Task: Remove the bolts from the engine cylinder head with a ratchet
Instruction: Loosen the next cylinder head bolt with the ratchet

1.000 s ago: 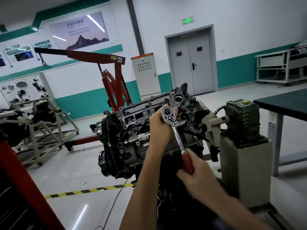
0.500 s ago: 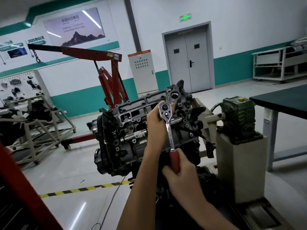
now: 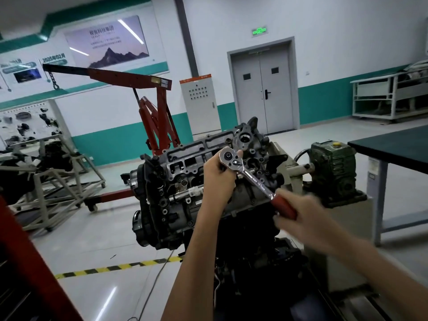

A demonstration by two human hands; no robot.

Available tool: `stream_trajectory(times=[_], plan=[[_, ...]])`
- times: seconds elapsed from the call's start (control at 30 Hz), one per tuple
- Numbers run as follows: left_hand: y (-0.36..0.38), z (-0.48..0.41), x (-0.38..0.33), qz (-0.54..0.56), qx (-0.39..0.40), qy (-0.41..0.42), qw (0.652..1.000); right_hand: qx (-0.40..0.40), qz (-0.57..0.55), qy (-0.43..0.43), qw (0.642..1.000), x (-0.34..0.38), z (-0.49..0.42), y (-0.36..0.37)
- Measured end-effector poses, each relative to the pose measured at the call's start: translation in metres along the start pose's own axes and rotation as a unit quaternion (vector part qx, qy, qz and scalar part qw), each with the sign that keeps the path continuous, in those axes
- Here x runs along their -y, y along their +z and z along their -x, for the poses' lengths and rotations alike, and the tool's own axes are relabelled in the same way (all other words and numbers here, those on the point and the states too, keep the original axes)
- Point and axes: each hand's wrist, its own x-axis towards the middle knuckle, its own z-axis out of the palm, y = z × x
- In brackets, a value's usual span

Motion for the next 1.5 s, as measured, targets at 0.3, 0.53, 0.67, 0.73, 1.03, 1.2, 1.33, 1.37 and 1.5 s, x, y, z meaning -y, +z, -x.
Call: stream_trajectory(times=[0.3,0.53,0.67,0.73,1.03,1.2,1.33,1.37,1.5], plan=[[-0.001,0.000,0.000,0.014,0.008,-0.013,1.000,-0.092,-0.222,0.071,0.968,0.044,0.014,0.091],[0.002,-0.006,-0.003,-0.010,0.005,-0.007,1.000,0.067,0.087,-0.012,0.994,0.002,-0.018,-0.042],[0.003,-0.002,-0.002,0.007,0.000,0.002,1.000,0.001,-0.006,0.025,1.000,0.004,-0.001,-0.005],[0.004,0.000,-0.003,0.005,-0.004,0.006,1.000,-0.078,-0.093,0.048,0.991,0.017,0.014,0.039],[0.002,-0.005,0.000,-0.014,0.005,0.002,1.000,-0.036,-0.133,0.049,0.989,0.021,0.013,0.049],[0.003,-0.007,0.001,-0.030,-0.011,0.002,0.999,0.054,0.086,-0.007,0.995,0.002,-0.014,-0.036],[-0.001,-0.001,0.001,-0.012,-0.024,0.009,1.000,-0.006,0.004,0.013,1.000,0.007,-0.001,0.002],[-0.001,0.001,0.001,-0.009,-0.026,0.011,1.000,-0.046,-0.040,0.025,0.998,0.012,0.008,0.023],[0.000,0.002,-0.002,-0.011,-0.023,0.010,1.000,-0.124,-0.213,0.077,0.966,0.045,0.016,0.097]])
